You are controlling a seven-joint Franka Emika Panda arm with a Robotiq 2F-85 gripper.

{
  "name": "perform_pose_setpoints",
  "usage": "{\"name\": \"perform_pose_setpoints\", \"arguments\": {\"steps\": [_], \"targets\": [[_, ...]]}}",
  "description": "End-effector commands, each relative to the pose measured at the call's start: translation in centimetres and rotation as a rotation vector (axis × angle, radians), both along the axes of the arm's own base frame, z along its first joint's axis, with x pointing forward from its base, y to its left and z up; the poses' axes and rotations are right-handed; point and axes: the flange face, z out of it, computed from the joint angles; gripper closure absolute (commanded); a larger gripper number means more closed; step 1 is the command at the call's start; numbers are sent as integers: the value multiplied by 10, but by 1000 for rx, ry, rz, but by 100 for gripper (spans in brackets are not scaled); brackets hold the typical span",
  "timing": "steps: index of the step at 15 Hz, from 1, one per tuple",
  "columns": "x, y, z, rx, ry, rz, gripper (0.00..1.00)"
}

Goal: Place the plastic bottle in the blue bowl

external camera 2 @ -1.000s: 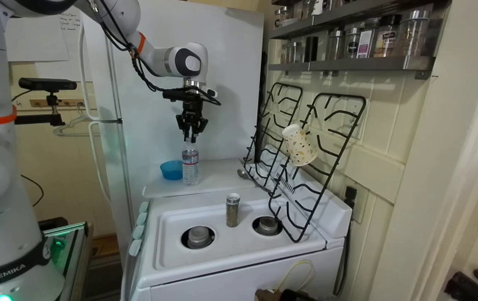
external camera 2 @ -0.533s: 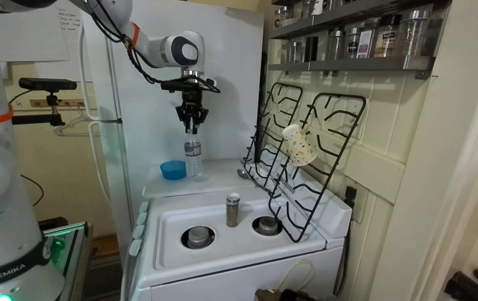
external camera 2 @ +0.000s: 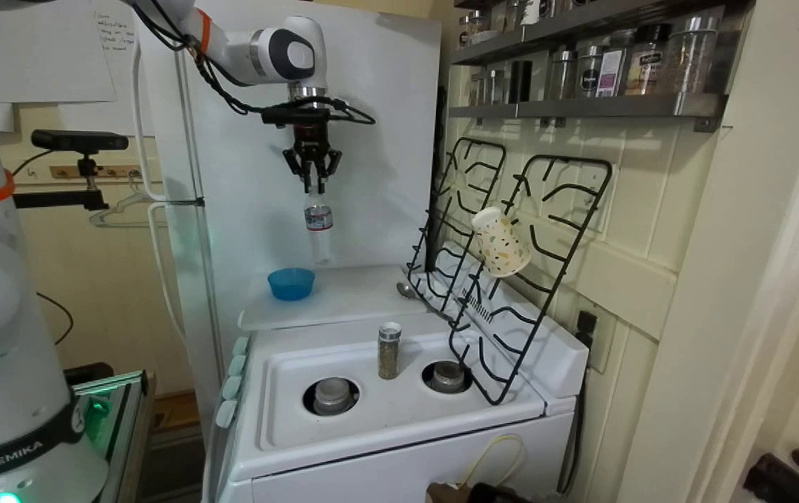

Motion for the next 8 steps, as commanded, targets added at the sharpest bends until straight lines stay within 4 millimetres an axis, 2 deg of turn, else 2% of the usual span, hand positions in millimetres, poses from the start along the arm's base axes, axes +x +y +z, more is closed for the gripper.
{"name": "perform_pose_setpoints", "arguments": {"steps": [1,3,5,6,8], "targets": [[-10,13,14,44,32,133,92],[-16,18,8,44,89,192,92],[-18,10,3,30,117,204,92],[-15,15,1,23,83,169,68],[-15,13,-1,22,97,183,68]]}}
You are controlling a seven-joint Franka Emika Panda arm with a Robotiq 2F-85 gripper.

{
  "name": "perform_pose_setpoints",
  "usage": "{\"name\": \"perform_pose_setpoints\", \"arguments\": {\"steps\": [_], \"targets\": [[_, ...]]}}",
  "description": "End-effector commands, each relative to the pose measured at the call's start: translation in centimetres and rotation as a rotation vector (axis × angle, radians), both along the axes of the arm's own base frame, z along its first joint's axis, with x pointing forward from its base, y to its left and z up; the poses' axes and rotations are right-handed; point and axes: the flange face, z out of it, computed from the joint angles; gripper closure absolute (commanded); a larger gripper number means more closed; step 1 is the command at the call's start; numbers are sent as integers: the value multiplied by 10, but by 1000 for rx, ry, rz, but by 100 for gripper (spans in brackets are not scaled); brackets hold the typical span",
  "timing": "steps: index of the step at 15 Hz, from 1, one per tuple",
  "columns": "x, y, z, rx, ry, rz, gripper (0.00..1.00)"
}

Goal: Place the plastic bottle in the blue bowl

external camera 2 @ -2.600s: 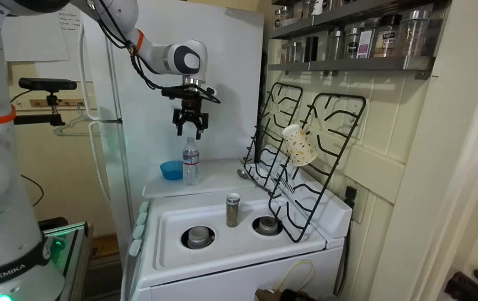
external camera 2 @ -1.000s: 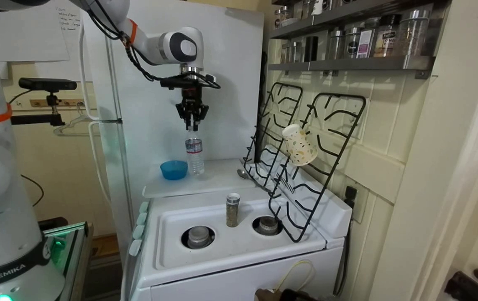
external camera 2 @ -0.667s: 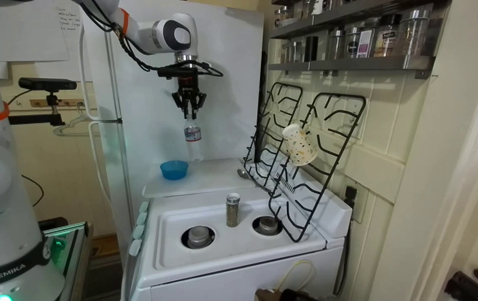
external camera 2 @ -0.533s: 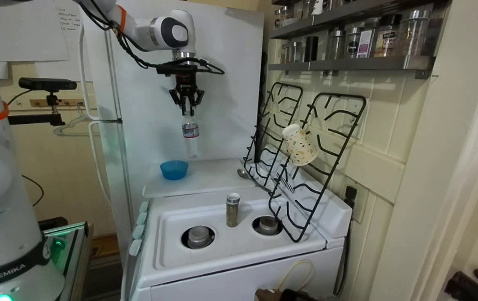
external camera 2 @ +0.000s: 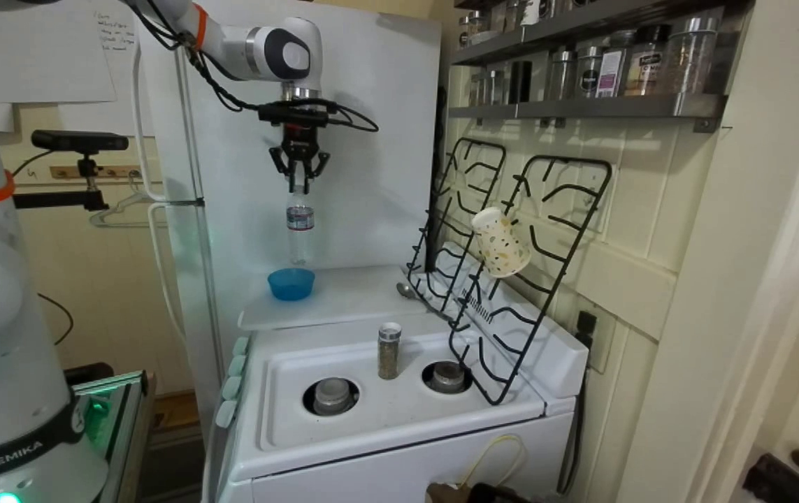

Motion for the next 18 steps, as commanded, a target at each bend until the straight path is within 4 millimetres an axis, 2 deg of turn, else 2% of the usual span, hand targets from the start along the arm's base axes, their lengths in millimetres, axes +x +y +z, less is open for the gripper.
{"name": "perform_pose_setpoints", "arguments": {"steps": [1,2,9,12,18], "targets": [[1,0,1,0,2,0,68],[2,-1,1,0,2,1,92],[-15,45,-11,-35,4,117,92],[-21,52,-15,-104,7,125,92],[-15,73,-30,-140,6,181,92]]}}
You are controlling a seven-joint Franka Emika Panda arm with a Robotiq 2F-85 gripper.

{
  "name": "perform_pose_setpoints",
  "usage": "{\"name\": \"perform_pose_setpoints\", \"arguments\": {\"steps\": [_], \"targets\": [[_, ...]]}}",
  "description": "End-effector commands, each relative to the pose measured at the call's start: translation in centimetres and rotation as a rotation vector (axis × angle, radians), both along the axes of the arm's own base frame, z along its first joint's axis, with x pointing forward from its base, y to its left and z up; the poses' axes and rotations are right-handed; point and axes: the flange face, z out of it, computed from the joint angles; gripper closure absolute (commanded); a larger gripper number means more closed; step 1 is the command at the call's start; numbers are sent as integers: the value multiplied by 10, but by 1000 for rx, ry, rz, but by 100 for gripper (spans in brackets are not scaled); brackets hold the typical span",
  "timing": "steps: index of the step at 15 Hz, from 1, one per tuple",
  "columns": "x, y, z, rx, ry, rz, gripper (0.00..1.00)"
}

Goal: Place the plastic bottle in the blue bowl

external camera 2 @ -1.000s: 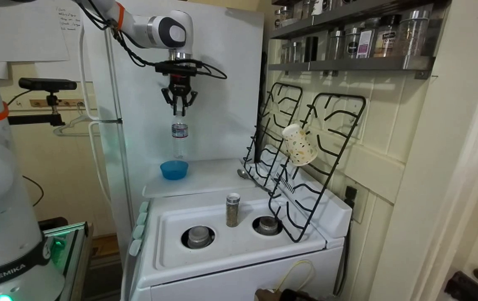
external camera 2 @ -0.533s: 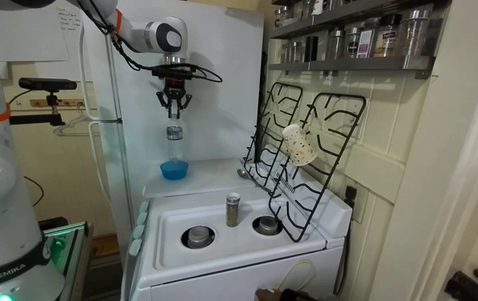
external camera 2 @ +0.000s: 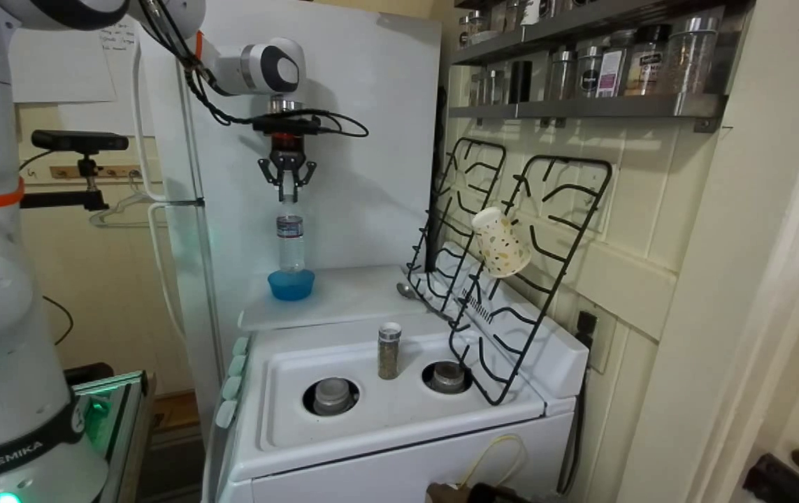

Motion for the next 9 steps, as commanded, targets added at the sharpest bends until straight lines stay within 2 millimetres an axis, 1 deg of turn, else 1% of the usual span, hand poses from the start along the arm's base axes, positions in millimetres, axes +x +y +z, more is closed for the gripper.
{"name": "perform_pose_setpoints", "arguments": {"steps": [1,7,9], "targets": [[6,17,-5,-34,-3,25,92],[6,32,-19,-42,27,56,92],[4,34,-22,-55,33,53,92]]}}
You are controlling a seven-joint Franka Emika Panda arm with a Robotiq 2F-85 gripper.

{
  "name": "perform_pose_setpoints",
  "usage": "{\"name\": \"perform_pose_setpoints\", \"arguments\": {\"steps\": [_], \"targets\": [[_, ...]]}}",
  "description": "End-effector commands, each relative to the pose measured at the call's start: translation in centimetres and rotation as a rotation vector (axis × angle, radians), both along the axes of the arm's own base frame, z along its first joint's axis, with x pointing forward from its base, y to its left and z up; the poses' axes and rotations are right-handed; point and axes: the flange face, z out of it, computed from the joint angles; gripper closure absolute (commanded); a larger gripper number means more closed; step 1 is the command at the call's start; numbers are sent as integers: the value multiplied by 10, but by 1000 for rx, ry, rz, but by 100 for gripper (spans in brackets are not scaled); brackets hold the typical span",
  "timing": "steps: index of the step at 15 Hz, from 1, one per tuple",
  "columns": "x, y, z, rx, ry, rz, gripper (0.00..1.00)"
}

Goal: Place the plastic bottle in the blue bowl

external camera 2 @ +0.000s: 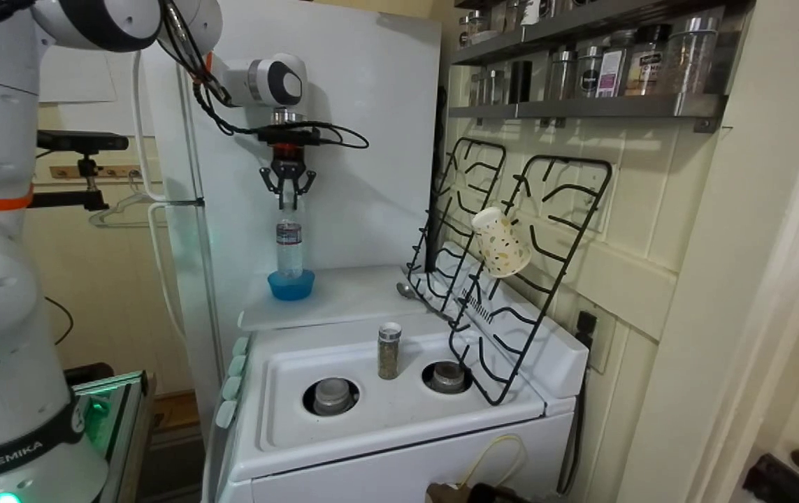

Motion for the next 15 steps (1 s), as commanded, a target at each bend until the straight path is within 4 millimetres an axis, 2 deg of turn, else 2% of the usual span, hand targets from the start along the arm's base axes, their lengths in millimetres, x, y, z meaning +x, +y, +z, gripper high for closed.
{"name": "perform_pose_setpoints", "arguments": {"steps": [1,9,15], "targets": [[-2,8,2,-44,10,7,92],[-5,6,-8,-148,36,-13,92],[2,12,-19,-174,11,-33,92]]}}
